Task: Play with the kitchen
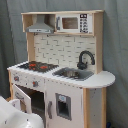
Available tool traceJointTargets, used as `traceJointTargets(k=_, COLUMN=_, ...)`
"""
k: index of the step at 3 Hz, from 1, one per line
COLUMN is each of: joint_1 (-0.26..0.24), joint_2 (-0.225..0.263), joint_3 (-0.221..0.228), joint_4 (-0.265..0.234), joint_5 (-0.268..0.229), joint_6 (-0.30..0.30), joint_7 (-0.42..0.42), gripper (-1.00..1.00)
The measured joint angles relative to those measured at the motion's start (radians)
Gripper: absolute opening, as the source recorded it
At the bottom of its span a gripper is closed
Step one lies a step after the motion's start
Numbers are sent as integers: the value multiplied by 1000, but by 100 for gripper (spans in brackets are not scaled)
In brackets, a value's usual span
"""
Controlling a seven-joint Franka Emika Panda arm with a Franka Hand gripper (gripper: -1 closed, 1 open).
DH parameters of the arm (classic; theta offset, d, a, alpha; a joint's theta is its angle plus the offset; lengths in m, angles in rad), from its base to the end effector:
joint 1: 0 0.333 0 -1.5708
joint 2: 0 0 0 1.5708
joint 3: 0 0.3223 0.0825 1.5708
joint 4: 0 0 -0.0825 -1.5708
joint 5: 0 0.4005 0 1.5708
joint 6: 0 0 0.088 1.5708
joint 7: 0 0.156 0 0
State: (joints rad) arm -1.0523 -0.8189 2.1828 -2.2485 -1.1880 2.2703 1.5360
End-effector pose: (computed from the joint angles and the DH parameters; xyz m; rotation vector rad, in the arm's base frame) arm 0.3312 0.4156 0.1401 1.7366 0.7351 1.2464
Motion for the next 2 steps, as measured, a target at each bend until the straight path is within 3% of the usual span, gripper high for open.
traceJointTargets(k=2, joint_1=-119, joint_2=-3, joint_3=-89, joint_4=32, joint_5=-73, joint_6=116, joint_7=-2, gripper=-100)
